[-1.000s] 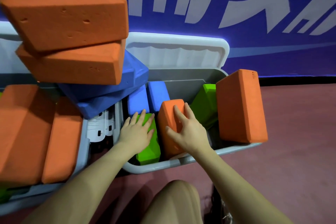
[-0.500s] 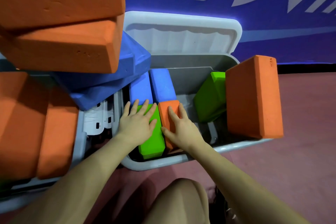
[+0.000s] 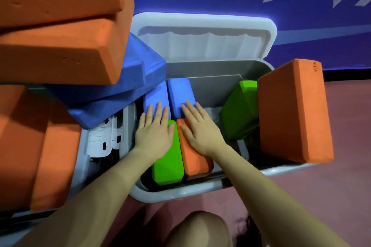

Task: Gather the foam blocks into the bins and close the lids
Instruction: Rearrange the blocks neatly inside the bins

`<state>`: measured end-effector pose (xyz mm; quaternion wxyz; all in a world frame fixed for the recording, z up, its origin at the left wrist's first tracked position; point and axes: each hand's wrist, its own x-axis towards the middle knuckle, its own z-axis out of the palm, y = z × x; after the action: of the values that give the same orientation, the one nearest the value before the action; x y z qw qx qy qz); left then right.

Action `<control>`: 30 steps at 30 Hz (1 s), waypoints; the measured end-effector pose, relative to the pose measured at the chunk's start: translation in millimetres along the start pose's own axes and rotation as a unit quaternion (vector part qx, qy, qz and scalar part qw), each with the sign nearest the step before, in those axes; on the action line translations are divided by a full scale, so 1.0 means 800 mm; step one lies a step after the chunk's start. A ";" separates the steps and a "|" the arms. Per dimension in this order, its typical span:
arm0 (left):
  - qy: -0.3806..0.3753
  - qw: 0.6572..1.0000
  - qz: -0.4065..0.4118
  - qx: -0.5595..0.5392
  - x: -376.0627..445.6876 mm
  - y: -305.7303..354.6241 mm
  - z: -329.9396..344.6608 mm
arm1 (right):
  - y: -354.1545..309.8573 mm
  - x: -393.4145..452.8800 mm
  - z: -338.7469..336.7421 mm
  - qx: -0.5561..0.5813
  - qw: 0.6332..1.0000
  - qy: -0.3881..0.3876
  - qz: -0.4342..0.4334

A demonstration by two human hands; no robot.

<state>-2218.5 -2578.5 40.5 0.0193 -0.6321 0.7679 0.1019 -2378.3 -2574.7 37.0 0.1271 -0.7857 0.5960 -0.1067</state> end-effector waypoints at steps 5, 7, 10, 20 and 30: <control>0.012 1.000 0.016 -0.023 0.008 0.003 0.009 | 0.015 0.009 0.013 -0.024 1.000 -0.011 -0.004; 0.020 0.999 0.021 -0.027 0.009 0.003 0.013 | 0.015 0.012 0.014 -0.039 0.999 -0.006 0.005; 0.018 0.999 0.013 -0.032 0.008 0.000 0.013 | 0.009 0.010 0.014 -0.044 0.999 -0.008 0.020; 0.011 0.999 0.039 -0.017 -0.010 0.004 -0.034 | -0.004 -0.036 -0.043 -0.046 0.996 0.042 0.066; 0.066 0.982 0.174 -0.040 -0.051 0.080 -0.125 | 0.026 -0.129 -0.162 -0.167 0.960 0.213 0.072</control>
<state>-2262.9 -2545.6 153.3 -0.0743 -0.4947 0.8609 0.0927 -2466.6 -2489.7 151.0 -0.1287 -0.7095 0.6739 -0.1609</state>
